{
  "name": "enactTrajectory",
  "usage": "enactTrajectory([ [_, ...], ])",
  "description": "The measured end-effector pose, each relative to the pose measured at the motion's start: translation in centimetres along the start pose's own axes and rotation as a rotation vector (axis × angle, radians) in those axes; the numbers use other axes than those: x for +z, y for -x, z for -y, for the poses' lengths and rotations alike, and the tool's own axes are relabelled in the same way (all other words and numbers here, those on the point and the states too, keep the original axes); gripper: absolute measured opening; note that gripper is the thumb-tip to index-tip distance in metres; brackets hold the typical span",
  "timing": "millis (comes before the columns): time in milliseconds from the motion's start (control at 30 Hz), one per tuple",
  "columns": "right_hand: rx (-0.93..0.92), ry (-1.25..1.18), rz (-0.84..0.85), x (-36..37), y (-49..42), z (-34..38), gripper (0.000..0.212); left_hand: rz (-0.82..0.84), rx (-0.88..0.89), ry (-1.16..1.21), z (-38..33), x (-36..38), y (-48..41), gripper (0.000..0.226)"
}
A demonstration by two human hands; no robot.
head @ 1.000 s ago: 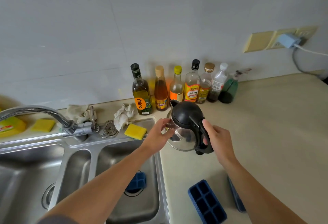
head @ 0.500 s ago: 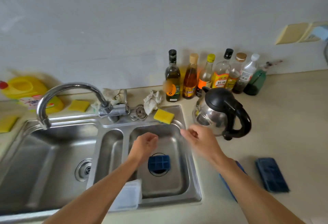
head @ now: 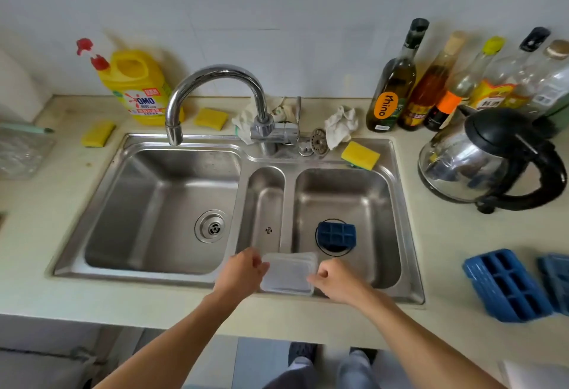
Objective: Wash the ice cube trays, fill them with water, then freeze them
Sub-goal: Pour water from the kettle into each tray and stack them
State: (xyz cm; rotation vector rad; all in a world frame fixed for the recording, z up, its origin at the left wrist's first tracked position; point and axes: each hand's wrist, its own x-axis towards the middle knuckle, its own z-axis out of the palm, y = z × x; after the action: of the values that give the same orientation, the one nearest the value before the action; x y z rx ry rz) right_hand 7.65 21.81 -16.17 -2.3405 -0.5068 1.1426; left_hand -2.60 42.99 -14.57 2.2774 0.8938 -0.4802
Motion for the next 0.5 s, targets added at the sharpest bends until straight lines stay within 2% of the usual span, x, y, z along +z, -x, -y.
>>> enactTrajectory([
  [100,-0.021,0.034,-0.007,0.9,-0.1,0.1,0.030,0.018,-0.007,-0.026,0.8,0.7,0.6,0.023],
  [233,-0.026,0.022,-0.028,1.0,0.3,0.3,0.030,0.006,-0.013,-0.015,0.8,0.9,0.8,0.024],
  [500,0.018,-0.217,-0.147,-3.7,2.1,-0.9,0.023,0.025,0.001,0.315,-4.4,0.2,0.8,0.018],
])
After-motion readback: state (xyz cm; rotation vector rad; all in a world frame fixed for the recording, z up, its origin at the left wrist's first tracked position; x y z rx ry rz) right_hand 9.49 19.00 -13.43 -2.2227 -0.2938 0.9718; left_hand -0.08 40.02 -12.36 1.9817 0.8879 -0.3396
